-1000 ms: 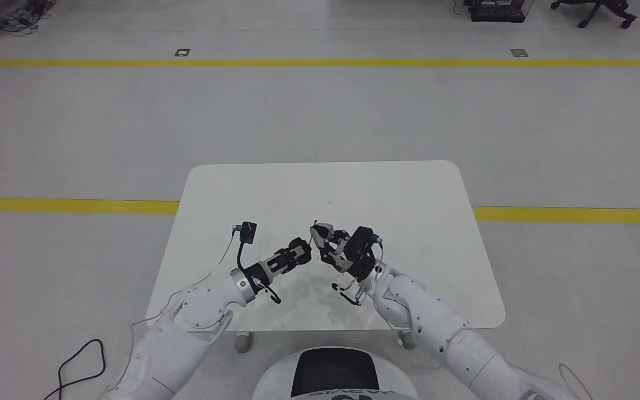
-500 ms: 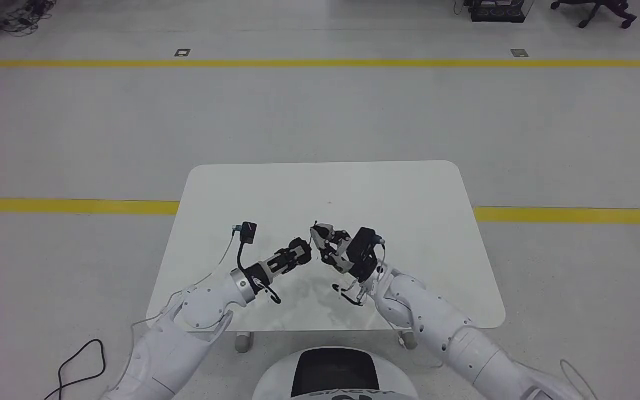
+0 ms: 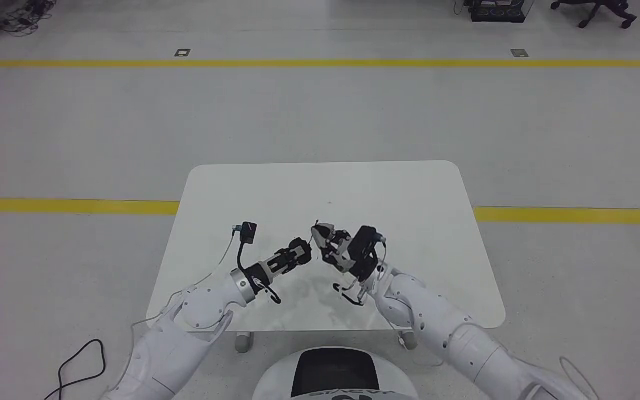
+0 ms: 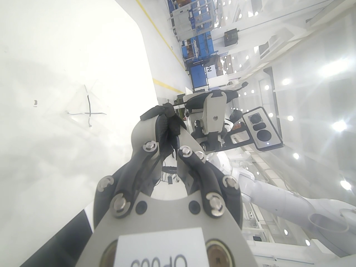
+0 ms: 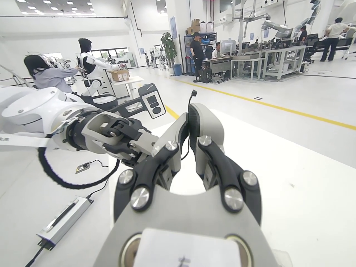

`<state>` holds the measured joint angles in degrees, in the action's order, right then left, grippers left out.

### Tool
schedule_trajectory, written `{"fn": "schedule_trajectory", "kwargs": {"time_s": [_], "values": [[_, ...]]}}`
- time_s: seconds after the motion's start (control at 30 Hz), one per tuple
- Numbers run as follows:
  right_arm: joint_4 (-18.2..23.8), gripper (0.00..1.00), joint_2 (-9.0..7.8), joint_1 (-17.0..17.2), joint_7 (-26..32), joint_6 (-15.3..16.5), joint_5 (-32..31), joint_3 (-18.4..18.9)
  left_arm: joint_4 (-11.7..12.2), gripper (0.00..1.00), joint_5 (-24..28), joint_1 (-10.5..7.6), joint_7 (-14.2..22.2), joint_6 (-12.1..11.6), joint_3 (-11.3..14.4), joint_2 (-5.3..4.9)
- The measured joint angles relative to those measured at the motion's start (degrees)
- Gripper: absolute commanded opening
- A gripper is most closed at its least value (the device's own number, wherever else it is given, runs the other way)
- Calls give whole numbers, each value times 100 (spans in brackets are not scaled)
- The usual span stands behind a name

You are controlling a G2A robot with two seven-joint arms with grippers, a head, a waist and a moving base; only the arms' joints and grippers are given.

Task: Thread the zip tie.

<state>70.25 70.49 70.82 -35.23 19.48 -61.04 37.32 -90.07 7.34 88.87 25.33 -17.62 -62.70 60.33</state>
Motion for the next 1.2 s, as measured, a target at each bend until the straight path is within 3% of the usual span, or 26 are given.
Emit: {"fn": "schedule_trajectory", "kwargs": {"time_s": [0.63, 1.2], "values": [[-141, 0, -48, -209, 145, 0, 363, -274, 0, 0, 0, 0, 0, 0, 0, 0], [103, 0, -154, -43, 93, 0, 182, -27, 0, 0, 0, 0, 0, 0, 0, 0]]}}
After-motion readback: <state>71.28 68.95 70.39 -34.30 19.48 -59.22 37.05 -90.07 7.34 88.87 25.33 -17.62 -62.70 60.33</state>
